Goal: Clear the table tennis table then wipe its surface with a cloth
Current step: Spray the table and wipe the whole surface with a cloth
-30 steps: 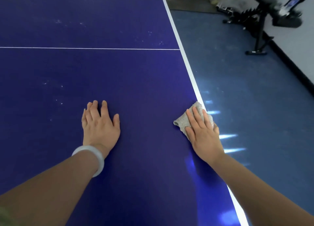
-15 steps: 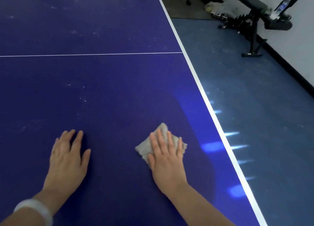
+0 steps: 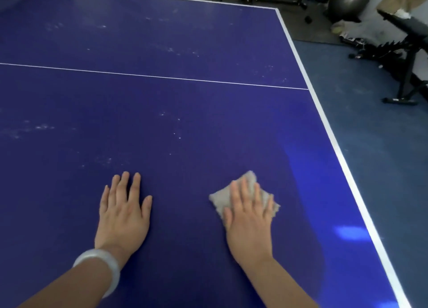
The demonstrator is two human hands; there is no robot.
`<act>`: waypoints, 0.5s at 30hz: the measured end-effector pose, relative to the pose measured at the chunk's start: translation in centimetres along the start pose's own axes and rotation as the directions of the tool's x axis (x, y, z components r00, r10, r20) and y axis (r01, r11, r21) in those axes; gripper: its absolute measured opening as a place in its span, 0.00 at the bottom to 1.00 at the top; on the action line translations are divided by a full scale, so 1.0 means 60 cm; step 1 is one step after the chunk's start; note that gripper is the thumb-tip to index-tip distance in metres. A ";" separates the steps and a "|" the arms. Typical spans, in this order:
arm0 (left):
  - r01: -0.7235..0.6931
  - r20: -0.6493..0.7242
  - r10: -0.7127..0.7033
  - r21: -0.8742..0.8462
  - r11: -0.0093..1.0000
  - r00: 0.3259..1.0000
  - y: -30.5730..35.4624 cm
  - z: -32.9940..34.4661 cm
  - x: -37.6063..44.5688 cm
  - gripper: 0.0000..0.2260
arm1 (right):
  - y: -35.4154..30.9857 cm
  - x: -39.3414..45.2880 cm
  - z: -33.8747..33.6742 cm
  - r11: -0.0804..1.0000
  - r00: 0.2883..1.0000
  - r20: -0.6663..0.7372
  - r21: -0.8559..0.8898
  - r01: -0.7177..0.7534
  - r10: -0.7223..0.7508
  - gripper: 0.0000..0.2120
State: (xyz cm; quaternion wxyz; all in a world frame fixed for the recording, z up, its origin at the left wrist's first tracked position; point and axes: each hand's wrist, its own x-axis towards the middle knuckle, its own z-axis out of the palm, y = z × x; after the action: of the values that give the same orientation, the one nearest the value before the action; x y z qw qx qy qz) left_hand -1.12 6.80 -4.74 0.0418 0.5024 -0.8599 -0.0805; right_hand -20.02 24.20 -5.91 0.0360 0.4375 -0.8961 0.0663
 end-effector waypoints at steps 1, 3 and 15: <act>0.001 -0.004 -0.001 0.004 1.000 1.000 -0.001 0.002 0.000 0.30 | -0.024 0.011 0.002 0.983 0.982 0.042 0.010 0.186 -0.186 0.27; 0.002 -0.015 -0.001 0.001 1.000 1.000 -0.003 0.005 0.000 0.31 | -0.015 0.049 0.013 0.939 0.938 0.068 -0.020 0.343 -0.341 0.27; -0.011 0.035 0.010 0.031 0.999 0.999 -0.010 0.004 0.002 0.29 | -0.113 0.054 0.017 1.000 0.998 0.059 -0.004 0.021 -0.020 0.28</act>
State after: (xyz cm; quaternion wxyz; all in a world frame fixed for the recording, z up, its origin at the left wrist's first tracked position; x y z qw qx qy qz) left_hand -0.70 6.44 -5.09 0.0193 0.4971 -0.8642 -0.0756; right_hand -16.68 17.38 -5.91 0.0112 0.4483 -0.8924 0.0510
